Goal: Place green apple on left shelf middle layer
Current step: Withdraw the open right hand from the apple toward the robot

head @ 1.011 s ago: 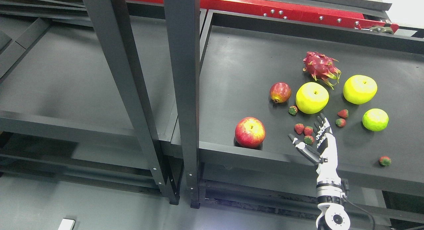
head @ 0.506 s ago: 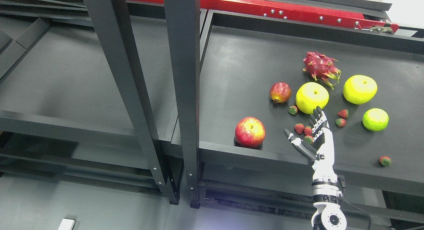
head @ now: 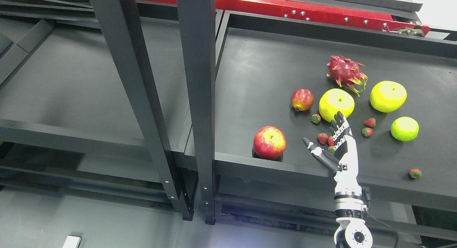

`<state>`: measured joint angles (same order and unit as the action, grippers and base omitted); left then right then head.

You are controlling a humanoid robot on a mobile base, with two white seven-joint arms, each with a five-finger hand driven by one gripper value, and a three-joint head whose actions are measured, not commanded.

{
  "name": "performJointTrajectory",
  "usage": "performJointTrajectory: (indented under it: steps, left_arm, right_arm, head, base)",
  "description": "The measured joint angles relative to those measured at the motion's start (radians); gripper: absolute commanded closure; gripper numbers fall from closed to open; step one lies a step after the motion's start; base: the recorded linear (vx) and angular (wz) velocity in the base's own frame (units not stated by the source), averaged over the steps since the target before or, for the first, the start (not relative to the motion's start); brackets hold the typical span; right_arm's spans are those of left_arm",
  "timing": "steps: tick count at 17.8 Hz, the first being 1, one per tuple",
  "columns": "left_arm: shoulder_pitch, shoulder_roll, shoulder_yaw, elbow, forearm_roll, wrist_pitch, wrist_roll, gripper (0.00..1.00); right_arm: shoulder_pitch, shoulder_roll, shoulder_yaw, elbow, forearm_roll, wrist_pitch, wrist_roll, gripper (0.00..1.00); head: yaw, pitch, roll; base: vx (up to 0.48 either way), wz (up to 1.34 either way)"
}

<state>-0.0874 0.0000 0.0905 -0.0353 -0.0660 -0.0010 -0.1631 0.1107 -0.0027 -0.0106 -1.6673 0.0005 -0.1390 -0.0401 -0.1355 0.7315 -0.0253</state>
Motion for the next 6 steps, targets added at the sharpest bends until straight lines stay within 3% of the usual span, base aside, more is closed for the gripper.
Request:
performJointTrajectory:
  steps: [6]
  left_arm:
    - [0.000,0.000,0.000,0.000,0.000,0.000,0.000,0.00]
  right_arm:
    - [0.002,0.001,0.005,-0.009,0.000,-0.003,0.004,0.00]
  head:
    - [0.0000,0.000,0.000]
  base:
    - [0.000,0.00]
